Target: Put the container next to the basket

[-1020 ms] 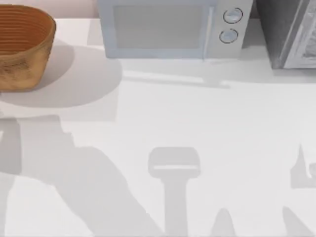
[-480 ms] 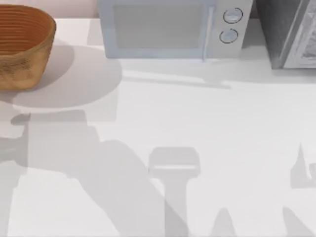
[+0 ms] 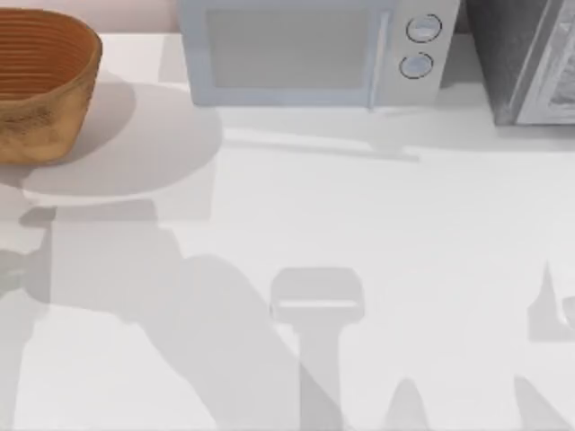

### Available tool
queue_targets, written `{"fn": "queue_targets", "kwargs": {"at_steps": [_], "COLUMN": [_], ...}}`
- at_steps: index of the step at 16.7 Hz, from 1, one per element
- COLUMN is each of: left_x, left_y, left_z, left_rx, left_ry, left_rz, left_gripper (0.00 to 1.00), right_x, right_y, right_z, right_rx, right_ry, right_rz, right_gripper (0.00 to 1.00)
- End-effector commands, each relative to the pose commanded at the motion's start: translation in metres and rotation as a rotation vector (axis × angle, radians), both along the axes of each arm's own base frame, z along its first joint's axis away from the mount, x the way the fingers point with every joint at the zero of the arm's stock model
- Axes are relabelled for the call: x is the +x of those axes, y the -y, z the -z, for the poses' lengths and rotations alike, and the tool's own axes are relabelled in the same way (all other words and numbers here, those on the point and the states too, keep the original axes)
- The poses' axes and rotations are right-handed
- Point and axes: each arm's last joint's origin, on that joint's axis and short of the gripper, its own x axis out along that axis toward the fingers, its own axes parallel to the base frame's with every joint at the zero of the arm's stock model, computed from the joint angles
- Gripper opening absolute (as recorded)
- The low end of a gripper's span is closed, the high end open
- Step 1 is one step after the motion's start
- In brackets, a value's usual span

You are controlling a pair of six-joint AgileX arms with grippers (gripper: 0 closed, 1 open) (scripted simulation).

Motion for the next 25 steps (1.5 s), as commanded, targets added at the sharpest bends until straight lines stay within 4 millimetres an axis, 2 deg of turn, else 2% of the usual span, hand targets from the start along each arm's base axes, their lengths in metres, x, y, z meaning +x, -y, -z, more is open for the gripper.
{"fn": "queue_targets", "kwargs": {"at_steps": [4, 5, 14, 19, 21, 23, 25], "left_x": [0.0, 0.0, -0.001, -0.012, -0.011, -0.007, -0.002], "left_y": [0.0, 0.0, -0.001, -0.031, -0.037, -0.033, -0.017], "left_z": [0.0, 0.0, 0.0, -0.012, -0.02, -0.028, -0.035], "left_rx": [0.0, 0.0, -0.001, -0.01, -0.001, 0.007, 0.008], "left_ry": [0.0, 0.0, -0.001, -0.007, -0.002, 0.002, 0.003], "left_rz": [0.0, 0.0, -0.002, -0.022, -0.033, -0.036, -0.021], "left_gripper": [0.98, 1.0, 1.0, 1.0, 1.0, 1.0, 1.0], "right_x": [0.0, 0.0, 0.0, 0.0, 0.0, 0.0, 0.0], "right_y": [0.0, 0.0, 0.0, 0.0, 0.0, 0.0, 0.0], "right_z": [0.0, 0.0, 0.0, 0.0, 0.0, 0.0, 0.0], "right_rx": [0.0, 0.0, 0.0, 0.0, 0.0, 0.0, 0.0], "right_ry": [0.0, 0.0, 0.0, 0.0, 0.0, 0.0, 0.0], "right_rz": [0.0, 0.0, 0.0, 0.0, 0.0, 0.0, 0.0], "right_gripper": [1.0, 1.0, 1.0, 1.0, 1.0, 1.0, 1.0]}}
